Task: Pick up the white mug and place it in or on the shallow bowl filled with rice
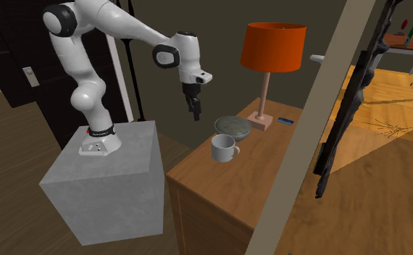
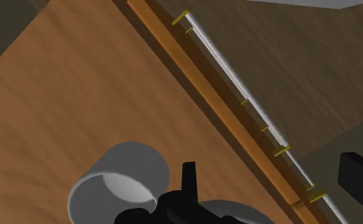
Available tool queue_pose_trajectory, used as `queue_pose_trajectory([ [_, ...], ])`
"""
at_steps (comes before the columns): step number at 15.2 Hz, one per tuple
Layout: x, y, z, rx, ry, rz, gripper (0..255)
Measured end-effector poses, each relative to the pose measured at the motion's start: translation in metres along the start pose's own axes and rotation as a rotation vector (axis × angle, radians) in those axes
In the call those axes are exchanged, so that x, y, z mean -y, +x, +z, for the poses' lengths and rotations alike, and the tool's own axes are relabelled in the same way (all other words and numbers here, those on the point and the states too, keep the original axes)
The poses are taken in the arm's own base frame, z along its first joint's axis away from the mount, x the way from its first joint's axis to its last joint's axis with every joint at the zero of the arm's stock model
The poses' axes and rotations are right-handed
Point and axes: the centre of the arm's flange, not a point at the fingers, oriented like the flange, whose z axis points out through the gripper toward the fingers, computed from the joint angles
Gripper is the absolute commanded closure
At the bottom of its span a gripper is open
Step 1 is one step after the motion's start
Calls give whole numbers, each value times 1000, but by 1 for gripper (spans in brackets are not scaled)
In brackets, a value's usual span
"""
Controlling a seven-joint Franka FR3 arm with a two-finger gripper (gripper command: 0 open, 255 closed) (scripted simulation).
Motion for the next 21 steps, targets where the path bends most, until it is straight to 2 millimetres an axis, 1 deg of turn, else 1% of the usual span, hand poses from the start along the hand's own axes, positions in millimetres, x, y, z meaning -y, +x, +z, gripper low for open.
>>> queue_pose_trajectory([
  [1,-9,5,9,-1,1,-13,0],
  [4,-36,25,26,-6,4,-53,0],
  [9,-76,67,60,-16,8,-119,0],
  [10,-81,71,65,-16,9,-128,0],
  [12,-85,74,74,-17,10,-135,0],
  [17,-86,77,101,-18,11,-138,0],
  [18,-86,77,105,-18,11,-138,0],
  [21,-86,77,108,-18,11,-138,0],
])
